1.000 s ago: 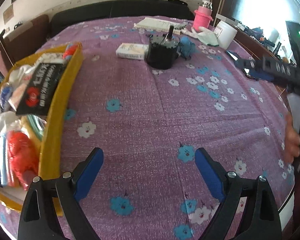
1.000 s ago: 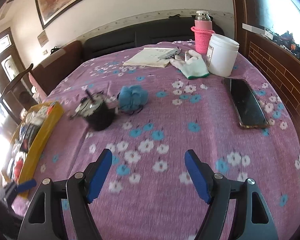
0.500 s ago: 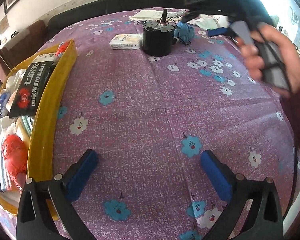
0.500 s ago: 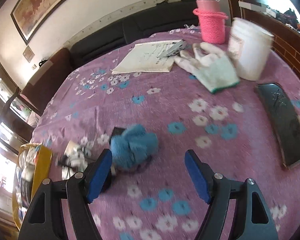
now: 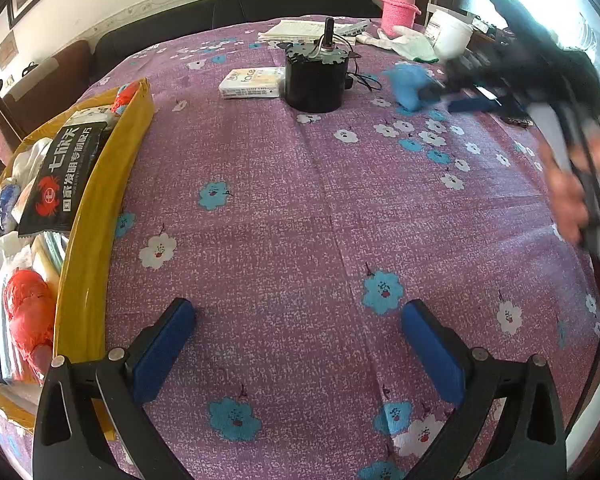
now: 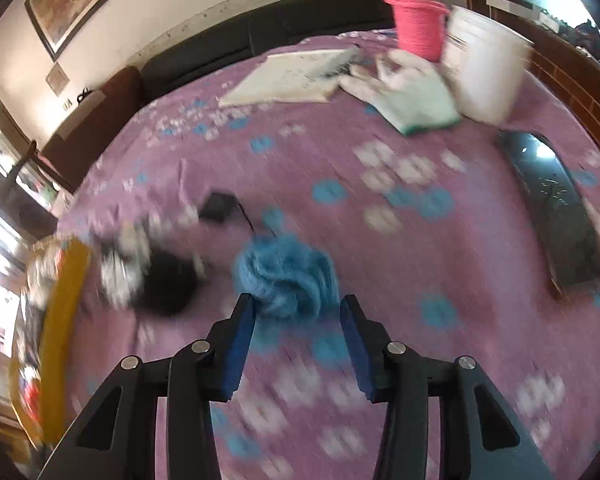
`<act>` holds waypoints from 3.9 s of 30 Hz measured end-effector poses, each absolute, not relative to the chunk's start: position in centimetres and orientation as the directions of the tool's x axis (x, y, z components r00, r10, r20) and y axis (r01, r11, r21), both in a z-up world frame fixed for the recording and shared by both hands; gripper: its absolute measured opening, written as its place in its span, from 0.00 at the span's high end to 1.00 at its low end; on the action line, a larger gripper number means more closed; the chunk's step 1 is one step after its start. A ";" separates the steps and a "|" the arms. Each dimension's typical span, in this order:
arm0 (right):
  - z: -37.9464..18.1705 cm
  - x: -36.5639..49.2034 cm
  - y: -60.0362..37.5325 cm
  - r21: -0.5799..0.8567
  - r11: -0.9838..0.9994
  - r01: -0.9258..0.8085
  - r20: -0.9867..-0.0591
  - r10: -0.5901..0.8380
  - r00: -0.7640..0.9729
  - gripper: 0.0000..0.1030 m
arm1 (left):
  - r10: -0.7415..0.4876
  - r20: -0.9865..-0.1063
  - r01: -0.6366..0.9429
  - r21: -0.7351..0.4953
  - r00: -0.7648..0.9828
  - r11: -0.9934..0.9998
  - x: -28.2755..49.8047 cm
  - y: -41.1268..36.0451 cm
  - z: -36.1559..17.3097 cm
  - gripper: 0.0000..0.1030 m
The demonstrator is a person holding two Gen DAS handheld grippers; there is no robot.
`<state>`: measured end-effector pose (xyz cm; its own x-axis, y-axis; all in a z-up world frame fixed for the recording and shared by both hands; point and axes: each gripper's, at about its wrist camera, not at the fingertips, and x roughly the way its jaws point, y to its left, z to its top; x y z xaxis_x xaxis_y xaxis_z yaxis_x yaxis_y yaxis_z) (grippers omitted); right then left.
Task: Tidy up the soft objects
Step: 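Grasp the white Face tissue pack with left tool while right tool grasps the blue knitted cloth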
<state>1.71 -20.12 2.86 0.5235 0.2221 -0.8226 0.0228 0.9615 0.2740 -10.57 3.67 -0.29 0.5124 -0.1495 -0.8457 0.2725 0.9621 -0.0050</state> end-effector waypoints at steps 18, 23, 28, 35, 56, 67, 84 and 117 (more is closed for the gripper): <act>2.1 -0.3 -22.0 0.337 0.941 0.024 -0.742 0.250 0.623 0.26 | -0.091 -0.850 0.044 -0.080 0.519 0.996 7.7 9.2 6.4 0.00; 2.1 0.1 -22.5 0.389 0.921 0.033 -0.728 0.286 0.623 0.24 | 0.046 -0.883 -0.006 0.049 0.467 0.999 15.4 7.0 3.3 0.00; 1.9 0.6 -23.5 0.446 0.894 0.050 -0.708 0.318 0.631 0.24 | 0.165 -0.889 0.018 0.191 0.427 0.981 18.8 5.1 0.8 0.00; 1.9 0.6 -23.4 0.444 0.895 0.046 -0.708 0.318 0.631 0.24 | 0.271 -0.871 0.066 0.325 0.409 0.943 17.6 4.6 0.8 0.09; 1.9 0.5 -22.8 0.415 0.909 0.033 -0.713 0.302 0.633 0.22 | 0.067 -0.891 0.488 0.307 0.449 0.817 7.5 4.0 2.5 0.11; 1.9 0.6 -22.4 0.394 0.919 0.017 -0.716 0.296 0.632 0.18 | 0.041 -0.856 0.515 0.348 0.516 0.783 5.9 0.3 1.6 0.11; 1.8 0.6 -22.3 0.393 0.919 0.010 -0.713 0.298 0.635 0.16 | -0.005 -0.856 0.544 0.325 0.517 0.773 2.8 -1.3 0.9 0.61; 2.5 0.0 -22.9 0.386 0.922 0.018 -0.694 0.278 0.664 0.14 | -0.061 -0.884 0.525 0.218 0.464 0.823 5.2 1.9 0.8 0.22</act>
<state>0.04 -22.85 2.54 0.6640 0.2778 -0.6942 0.0180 0.9222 0.3863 5.21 1.85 0.79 0.4640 -0.0615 -0.8837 0.5248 0.8228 0.2183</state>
